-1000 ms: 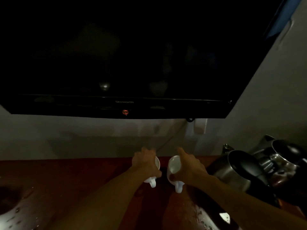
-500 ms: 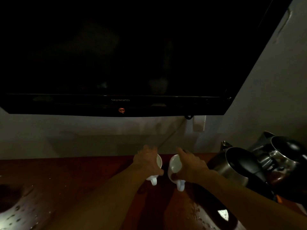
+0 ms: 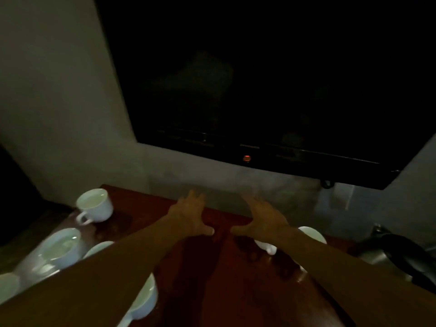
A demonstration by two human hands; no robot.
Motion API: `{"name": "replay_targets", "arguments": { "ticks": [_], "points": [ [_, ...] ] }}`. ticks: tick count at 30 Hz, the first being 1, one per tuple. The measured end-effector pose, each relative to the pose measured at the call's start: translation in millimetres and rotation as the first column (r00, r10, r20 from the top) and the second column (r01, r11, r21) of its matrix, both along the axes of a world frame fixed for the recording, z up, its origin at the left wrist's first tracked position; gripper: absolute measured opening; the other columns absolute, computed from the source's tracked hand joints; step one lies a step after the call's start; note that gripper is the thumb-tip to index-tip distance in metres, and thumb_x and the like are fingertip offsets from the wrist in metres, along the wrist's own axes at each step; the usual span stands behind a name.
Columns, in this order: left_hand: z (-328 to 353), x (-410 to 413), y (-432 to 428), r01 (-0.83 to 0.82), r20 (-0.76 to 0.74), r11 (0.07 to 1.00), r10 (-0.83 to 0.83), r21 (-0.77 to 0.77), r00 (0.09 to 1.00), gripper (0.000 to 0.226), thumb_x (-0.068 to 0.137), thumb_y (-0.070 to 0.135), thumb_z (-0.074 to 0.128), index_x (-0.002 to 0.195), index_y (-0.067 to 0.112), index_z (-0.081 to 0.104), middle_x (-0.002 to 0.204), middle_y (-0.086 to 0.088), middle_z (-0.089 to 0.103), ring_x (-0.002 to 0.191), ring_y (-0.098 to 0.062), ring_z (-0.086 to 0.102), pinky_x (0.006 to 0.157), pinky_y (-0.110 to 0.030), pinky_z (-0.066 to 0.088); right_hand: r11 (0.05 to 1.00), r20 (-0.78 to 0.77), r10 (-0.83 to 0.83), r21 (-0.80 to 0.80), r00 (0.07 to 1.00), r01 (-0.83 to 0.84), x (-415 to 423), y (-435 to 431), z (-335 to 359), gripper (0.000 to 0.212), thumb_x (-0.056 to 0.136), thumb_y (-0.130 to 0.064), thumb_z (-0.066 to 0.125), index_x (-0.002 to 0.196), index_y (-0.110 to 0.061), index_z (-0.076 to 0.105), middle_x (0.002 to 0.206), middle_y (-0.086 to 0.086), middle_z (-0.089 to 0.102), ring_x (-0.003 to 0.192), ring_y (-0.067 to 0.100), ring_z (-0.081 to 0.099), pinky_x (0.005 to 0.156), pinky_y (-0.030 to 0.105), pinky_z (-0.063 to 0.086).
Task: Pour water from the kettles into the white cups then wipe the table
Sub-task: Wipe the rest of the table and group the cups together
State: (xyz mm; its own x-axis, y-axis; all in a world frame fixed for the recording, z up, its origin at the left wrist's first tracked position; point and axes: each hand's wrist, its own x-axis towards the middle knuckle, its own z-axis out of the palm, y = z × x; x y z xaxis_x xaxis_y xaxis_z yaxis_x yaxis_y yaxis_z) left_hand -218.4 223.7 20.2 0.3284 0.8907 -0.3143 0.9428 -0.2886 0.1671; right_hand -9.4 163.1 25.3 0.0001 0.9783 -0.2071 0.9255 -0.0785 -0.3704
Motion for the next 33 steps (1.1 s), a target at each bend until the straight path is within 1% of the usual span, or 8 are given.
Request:
{"name": "replay_targets", "arguments": {
  "ticks": [3,6,8,12,19,25,29,33],
  "points": [
    [11,-83,-11,-0.121,-0.006,0.99,0.121,0.068,0.993,0.118,0.068,0.068,0.076,0.157,0.02,0.015,0.161,-0.012,0.019,0.142,-0.039,0.031,0.11,-0.051,0.039,0.995,-0.017,0.098,0.004,0.995,-0.098,-61,-2,-1,0.108,0.08,-0.064,0.073,0.161,-0.025,0.014,0.168,0.002,0.018,0.154,0.023,0.017,0.123,0.041,0.022],
    [25,-152,-30,-0.185,-0.01,0.975,0.188,0.121,0.982,0.098,0.07,0.061,0.078,0.145,0.019,0.032,0.143,-0.011,0.038,0.126,-0.035,0.047,0.099,-0.045,0.047,0.987,-0.061,0.162,0.012,0.985,-0.161,-122,-8,-4,0.111,0.078,-0.066,0.074,0.162,-0.025,0.014,0.168,0.001,0.017,0.154,0.021,0.017,0.123,0.04,0.023],
    [28,-189,-41,-0.231,-0.026,0.966,0.235,0.113,0.972,0.092,0.071,0.062,0.077,0.142,0.019,0.035,0.136,-0.01,0.041,0.121,-0.032,0.048,0.094,-0.043,0.049,0.983,-0.079,0.185,0.006,0.98,-0.185,-159,-13,-7,0.112,0.077,-0.068,0.074,0.161,-0.026,0.014,0.168,0.0,0.015,0.154,0.02,0.017,0.123,0.039,0.024],
    [15,-239,-57,-0.247,0.007,0.965,0.248,0.089,0.969,0.094,0.069,0.064,0.078,0.142,0.022,0.036,0.139,-0.009,0.039,0.12,-0.029,0.048,0.096,-0.042,0.05,0.978,-0.096,0.202,-0.033,0.975,-0.206,-214,-24,-15,0.11,0.077,-0.066,0.074,0.161,-0.027,0.015,0.167,0.0,0.019,0.152,0.021,0.023,0.119,0.038,0.03],
    [-29,-242,-58,-0.168,0.035,0.985,0.167,0.033,0.985,0.093,0.069,0.062,0.078,0.142,0.023,0.035,0.147,-0.012,0.031,0.123,-0.033,0.049,0.095,-0.047,0.05,0.979,-0.051,0.07,-0.187,0.996,-0.079,-257,-38,-52,0.112,0.072,-0.071,0.074,0.159,-0.032,0.016,0.167,-0.001,0.022,0.15,0.024,0.029,0.116,0.044,0.036],
    [-50,-219,-49,-0.07,-0.011,0.997,0.07,-0.044,0.998,0.102,0.076,0.053,0.077,0.154,0.023,0.018,0.153,-0.015,0.025,0.137,-0.04,0.036,0.107,-0.048,0.04,0.944,0.045,-0.012,-0.329,0.999,0.026,-267,-37,-76,0.118,0.068,-0.069,0.077,0.159,-0.031,0.012,0.165,0.004,0.023,0.149,0.029,0.028,0.113,0.047,0.034],
    [-64,-214,-47,-0.073,0.013,0.994,0.074,-0.083,0.997,0.096,0.08,0.04,0.078,0.153,0.024,0.019,0.153,-0.015,0.024,0.137,-0.04,0.036,0.108,-0.047,0.041,0.95,0.052,-0.053,-0.306,0.997,0.067,-266,-35,-76,0.101,0.068,-0.056,0.084,0.147,-0.025,0.031,0.147,0.003,0.044,0.133,0.025,0.046,0.097,0.036,0.046],
    [-55,-211,-40,-0.057,0.007,0.994,0.058,-0.097,0.998,0.093,0.079,0.035,0.08,0.151,0.021,0.023,0.148,-0.016,0.03,0.132,-0.036,0.042,0.104,-0.042,0.045,0.946,0.047,-0.036,-0.321,0.998,0.049,-259,-36,-68,0.087,0.068,-0.043,0.088,0.138,-0.024,0.04,0.136,0.001,0.051,0.121,0.022,0.055,0.092,0.035,0.055]
  ]
}}
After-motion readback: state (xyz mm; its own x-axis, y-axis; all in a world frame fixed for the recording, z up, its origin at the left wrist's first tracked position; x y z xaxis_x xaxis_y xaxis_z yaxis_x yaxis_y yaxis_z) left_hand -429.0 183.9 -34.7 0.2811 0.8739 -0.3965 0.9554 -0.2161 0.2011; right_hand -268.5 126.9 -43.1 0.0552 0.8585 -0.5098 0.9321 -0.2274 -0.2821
